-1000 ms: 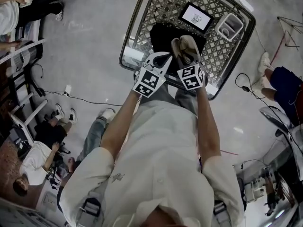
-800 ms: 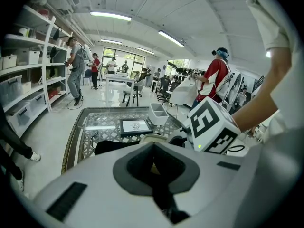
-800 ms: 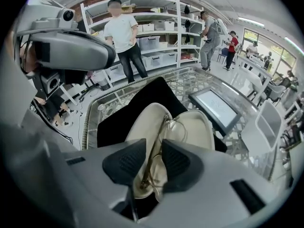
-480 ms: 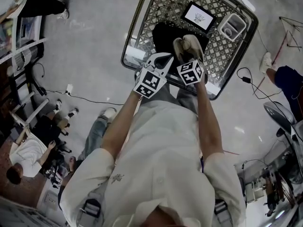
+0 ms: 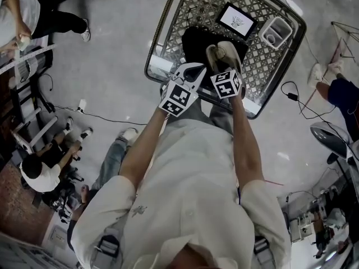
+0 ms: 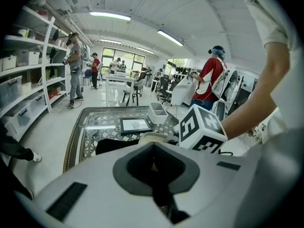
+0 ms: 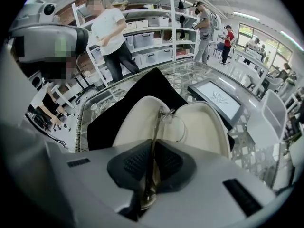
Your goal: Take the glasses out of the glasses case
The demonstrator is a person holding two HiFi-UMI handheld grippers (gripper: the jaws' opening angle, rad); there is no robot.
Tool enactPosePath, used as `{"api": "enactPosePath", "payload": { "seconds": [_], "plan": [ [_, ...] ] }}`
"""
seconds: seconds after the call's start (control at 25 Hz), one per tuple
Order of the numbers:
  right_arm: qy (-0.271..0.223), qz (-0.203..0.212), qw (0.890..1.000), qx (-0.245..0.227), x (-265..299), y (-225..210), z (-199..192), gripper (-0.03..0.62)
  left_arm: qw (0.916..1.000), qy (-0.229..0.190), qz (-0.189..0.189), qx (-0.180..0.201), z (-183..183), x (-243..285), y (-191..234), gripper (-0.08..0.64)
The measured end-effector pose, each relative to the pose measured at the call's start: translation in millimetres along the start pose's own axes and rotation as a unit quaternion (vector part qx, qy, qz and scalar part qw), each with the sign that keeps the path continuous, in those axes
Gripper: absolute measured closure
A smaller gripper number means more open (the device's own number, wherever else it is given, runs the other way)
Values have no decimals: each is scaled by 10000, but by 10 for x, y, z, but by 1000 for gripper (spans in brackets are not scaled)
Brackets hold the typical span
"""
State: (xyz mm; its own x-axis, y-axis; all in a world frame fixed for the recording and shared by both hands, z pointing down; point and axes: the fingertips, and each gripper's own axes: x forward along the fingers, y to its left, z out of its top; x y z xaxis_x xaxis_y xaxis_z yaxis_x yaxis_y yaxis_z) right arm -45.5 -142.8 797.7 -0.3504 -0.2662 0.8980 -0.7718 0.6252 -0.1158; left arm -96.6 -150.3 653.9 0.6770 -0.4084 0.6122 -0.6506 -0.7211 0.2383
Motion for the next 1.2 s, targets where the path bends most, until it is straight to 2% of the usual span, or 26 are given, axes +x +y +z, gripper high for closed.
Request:
{"api": "enactPosePath", "payload": {
  "seconds": [0.64, 1.2],
  "plan": [
    [-175, -64, 9998, 120, -57, -26, -2, 575, 9999, -28, 105, 103, 7, -72, -40, 548],
    [-680, -316, 9967, 320, -521, -136, 52, 575, 9994, -228, 145, 236, 197, -126, -130, 548]
  ]
}}
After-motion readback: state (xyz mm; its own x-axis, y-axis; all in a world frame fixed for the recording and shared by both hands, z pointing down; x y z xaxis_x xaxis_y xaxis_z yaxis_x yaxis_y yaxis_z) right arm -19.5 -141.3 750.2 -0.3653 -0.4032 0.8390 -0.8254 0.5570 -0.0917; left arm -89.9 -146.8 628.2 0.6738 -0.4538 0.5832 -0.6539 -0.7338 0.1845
